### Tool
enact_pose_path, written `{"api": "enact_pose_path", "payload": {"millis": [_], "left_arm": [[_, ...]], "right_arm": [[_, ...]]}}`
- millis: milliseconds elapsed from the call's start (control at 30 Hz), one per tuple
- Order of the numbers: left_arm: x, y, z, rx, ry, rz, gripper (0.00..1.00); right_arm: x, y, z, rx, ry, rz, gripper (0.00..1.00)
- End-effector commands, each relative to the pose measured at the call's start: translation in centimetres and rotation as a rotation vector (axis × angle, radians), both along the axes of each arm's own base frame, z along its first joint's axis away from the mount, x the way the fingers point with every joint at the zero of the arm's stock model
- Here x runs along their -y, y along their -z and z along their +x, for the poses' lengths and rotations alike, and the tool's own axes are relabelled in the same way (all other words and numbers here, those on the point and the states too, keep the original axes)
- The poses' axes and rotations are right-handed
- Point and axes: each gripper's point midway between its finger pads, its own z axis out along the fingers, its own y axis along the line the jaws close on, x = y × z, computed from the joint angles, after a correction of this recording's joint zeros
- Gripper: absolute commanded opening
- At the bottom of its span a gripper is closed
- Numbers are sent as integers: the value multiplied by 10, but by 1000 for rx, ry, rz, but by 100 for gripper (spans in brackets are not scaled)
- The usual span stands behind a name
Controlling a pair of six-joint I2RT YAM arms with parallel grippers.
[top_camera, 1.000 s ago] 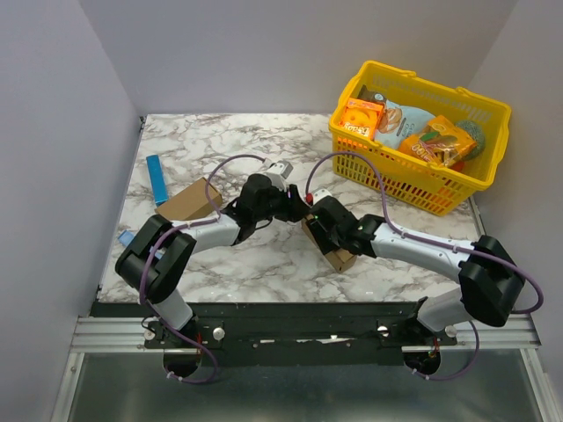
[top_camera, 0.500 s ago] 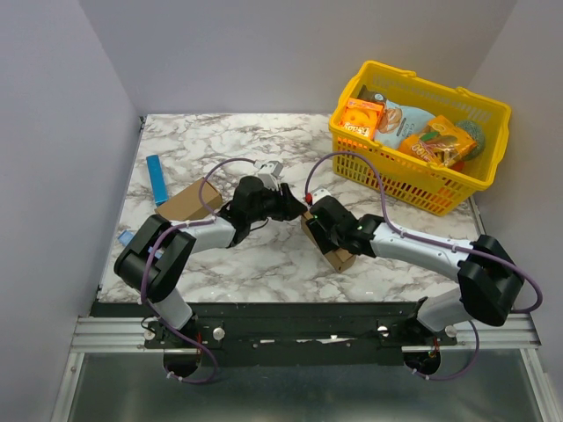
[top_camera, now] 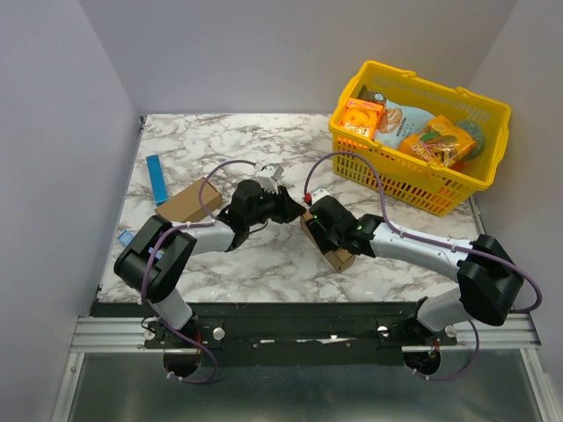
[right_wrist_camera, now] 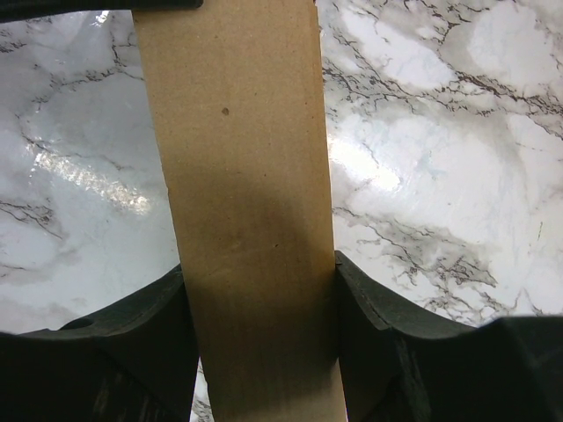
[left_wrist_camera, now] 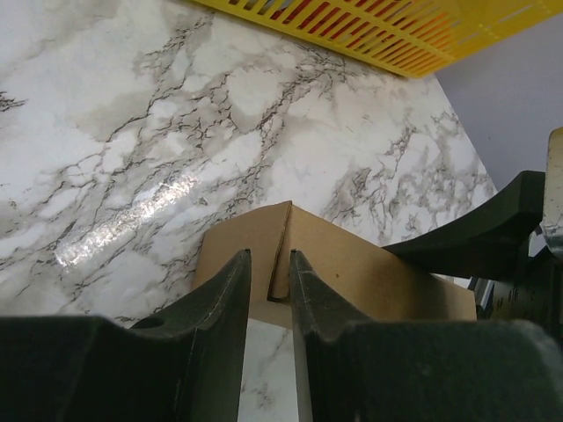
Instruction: Fold the paper box
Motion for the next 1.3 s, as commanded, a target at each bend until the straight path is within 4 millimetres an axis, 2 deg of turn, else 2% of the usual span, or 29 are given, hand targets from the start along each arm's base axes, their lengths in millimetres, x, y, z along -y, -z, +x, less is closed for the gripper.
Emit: {"api": "enact_pose_path", "payload": {"millis": [0,200,500,700,833,867,967,1000,1033,1100,1133,1200,1233,1267], "left_arm": [[-16,60,-23,-85,36,192,31],[-30,85,-28,-130,-7,277,31],[-36,114,-48,-164,-30,398,29],[-46,128,-59,-195,-63,423,27],[-48,132,-61,-185,-76,455,29],[-46,130,-60,-177,-75,445,30],[-34,108,-48,-138,-79,396,45],[-30,96,-42,-116,-84,375,59],[-30,88,-38,-108,-91,367,65],[-22,50,-21,-47,-107,301,78],[-23,38,-16,-34,-116,285,80],[-28,-5,3,30,-156,223,87],[-33,-14,7,35,-170,219,89],[-38,-32,15,63,-186,206,90]], "right_arm": [[8,14,-5,-45,9,-44,60],[7,14,-6,-47,8,-39,59],[7,14,-6,-49,4,-40,59],[8,12,-6,-45,10,-37,58],[8,13,-5,-43,7,-40,54],[6,12,-4,-43,6,-41,54],[7,11,-1,-33,13,-50,51],[6,7,1,-22,18,-47,51],[6,5,2,-14,24,-46,51],[9,-2,8,14,43,-58,50],[9,-5,10,24,49,-61,49],[13,-11,16,52,70,-88,49],[10,-17,22,69,77,-88,47],[13,-19,24,74,87,-105,47]]}}
